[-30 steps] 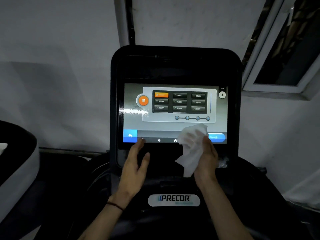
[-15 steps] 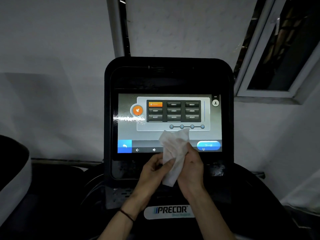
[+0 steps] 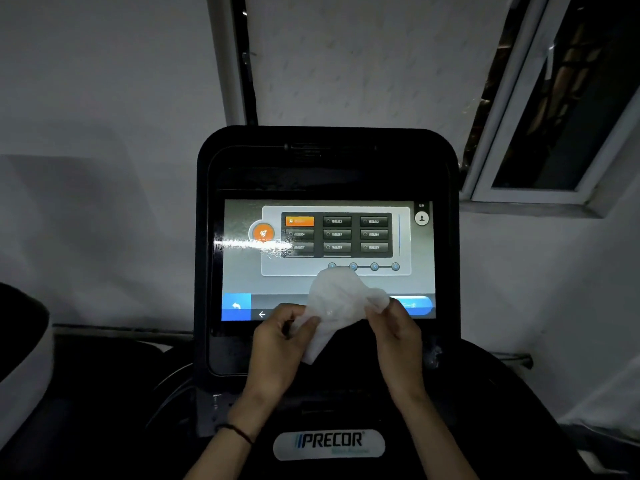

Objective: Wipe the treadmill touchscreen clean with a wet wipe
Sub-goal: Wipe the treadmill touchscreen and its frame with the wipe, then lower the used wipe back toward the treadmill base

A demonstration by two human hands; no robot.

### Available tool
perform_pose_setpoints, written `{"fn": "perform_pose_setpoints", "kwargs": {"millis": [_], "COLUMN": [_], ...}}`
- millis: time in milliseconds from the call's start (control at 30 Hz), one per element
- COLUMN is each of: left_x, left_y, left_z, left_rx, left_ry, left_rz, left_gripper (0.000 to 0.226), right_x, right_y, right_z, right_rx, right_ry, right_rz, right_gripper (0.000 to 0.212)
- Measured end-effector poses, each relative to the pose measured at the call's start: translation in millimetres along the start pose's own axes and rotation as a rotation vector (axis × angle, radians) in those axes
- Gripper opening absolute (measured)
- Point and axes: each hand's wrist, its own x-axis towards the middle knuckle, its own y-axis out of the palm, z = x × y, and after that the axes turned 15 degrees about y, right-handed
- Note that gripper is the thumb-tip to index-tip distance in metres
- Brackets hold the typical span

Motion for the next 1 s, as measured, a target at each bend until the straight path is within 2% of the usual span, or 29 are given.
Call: {"fn": "perform_pose_setpoints", "kwargs": {"millis": [100, 167, 267, 333, 433, 533, 600, 667, 767, 833, 900, 1000], "left_x": [2.4, 2.4, -4.1, -13.1, -23.4, -25.6, -24.9, -23.2, -20.4, -20.3, -20.0, -25.8], "left_y": [5.6, 15.4, 37.2, 50.6, 59.7, 49.1, 35.3, 23.8, 14.6, 15.7, 22.9, 44.7], "left_z": [-6.3, -10.9, -18.2, -23.6, -25.8, -17.4, -6.1, 4.1, 15.1, 13.8, 8.6, -1.5], "left_rx": [0.035, 0.029, -0.053, -0.11, -0.103, 0.11, 0.279, 0.463, 0.624, 0.621, 0.565, 0.468], "left_ry": [0.052, 0.072, 0.075, 0.077, 0.14, 0.296, 0.32, 0.341, 0.444, 0.46, 0.457, 0.505], "left_rz": [-0.025, -0.035, 0.002, 0.101, 0.247, 0.288, 0.352, 0.47, 0.587, 0.613, 0.63, 0.682], "left_gripper": [0.013, 0.013, 0.016, 0.019, 0.025, 0.017, 0.04, 0.065, 0.079, 0.085, 0.092, 0.098], "right_x": [0.7, -0.8, -9.5, -14.9, -17.5, -14.6, -17.0, -20.0, -22.4, -30.5, -45.2, -71.9], "right_y": [-10.5, -14.5, -16.1, -12.1, -11.1, -21.3, -27.0, -31.4, -41.1, -48.5, -53.7, -68.3], "right_z": [-8.8, -16.6, -29.7, -40.7, -47.6, -43.2, -39.5, -32.8, -30.8, -31.3, -27.1, -17.9], "right_rx": [-0.071, -0.16, -0.134, -0.108, -0.077, -0.107, -0.224, -0.326, -0.4, -0.415, -0.37, -0.166], "right_ry": [-0.045, -0.134, -0.046, 0.016, 0.008, -0.033, -0.103, -0.173, -0.235, -0.244, -0.174, -0.04], "right_rz": [0.041, 0.099, 0.283, 0.324, 0.192, 0.033, -0.062, -0.107, -0.176, -0.233, -0.277, -0.354], "right_gripper": [0.02, 0.036, 0.062, 0.076, 0.076, 0.061, 0.06, 0.071, 0.071, 0.063, 0.055, 0.04]}}
